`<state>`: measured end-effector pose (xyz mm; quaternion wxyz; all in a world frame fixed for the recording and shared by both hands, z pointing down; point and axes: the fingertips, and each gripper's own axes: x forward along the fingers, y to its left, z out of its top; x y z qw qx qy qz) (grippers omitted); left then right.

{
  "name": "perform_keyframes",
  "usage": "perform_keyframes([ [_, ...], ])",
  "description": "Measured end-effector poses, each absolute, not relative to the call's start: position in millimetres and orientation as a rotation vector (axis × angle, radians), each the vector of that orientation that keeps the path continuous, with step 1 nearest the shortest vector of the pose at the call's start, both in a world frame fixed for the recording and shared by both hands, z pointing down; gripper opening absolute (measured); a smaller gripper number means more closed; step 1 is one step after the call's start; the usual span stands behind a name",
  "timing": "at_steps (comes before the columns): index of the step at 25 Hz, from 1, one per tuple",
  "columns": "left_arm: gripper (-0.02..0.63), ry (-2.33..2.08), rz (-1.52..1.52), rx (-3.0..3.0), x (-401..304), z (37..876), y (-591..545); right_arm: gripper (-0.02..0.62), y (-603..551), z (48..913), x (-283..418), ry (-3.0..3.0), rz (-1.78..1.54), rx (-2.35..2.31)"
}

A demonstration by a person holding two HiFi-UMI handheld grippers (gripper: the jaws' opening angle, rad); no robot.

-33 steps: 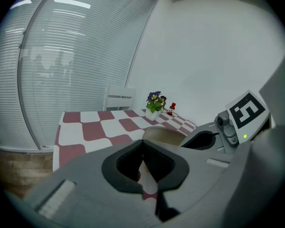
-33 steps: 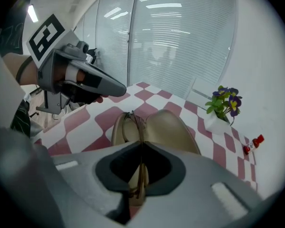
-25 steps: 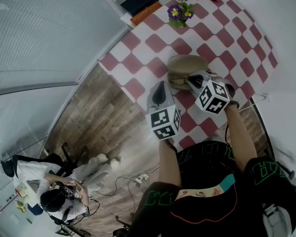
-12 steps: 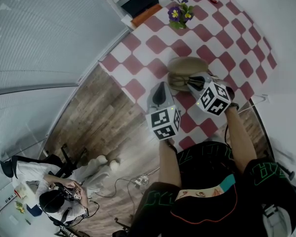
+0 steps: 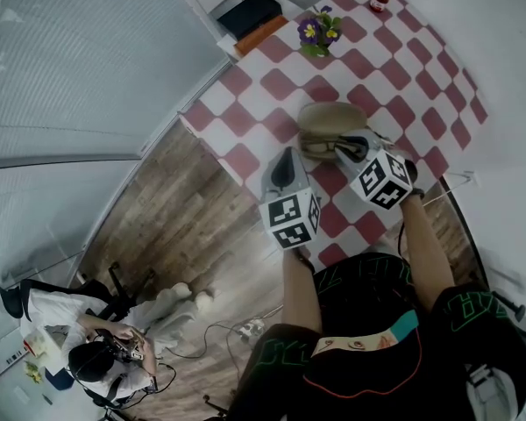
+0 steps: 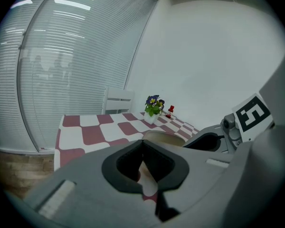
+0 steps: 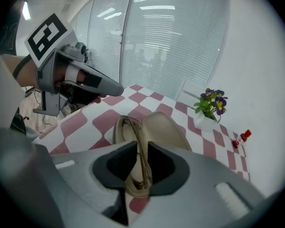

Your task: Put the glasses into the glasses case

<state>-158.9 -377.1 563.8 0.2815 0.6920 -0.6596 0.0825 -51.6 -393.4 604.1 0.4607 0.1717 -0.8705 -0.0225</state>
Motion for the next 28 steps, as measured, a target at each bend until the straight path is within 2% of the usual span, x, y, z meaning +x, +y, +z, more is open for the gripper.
perform_keyframes([
  [8, 0.011, -1.798, 0.188, 1.904, -156.2, 541.2, -377.2, 0.075, -398.0, 570.9, -46.5, -2.204, -0.041, 0.597],
  [15, 0.011, -1.827, 0.159, 1.968, -156.9, 512.4, -372.2, 0.006, -397.9, 530.7, -40.8, -2.246, -0.086, 0.770],
  [28, 0.011, -1.895, 0.152, 2.171, -153.4, 430.2, -349.7, 0.005, -378.1, 443.1, -28.0, -2.408, -0.163, 1.083],
])
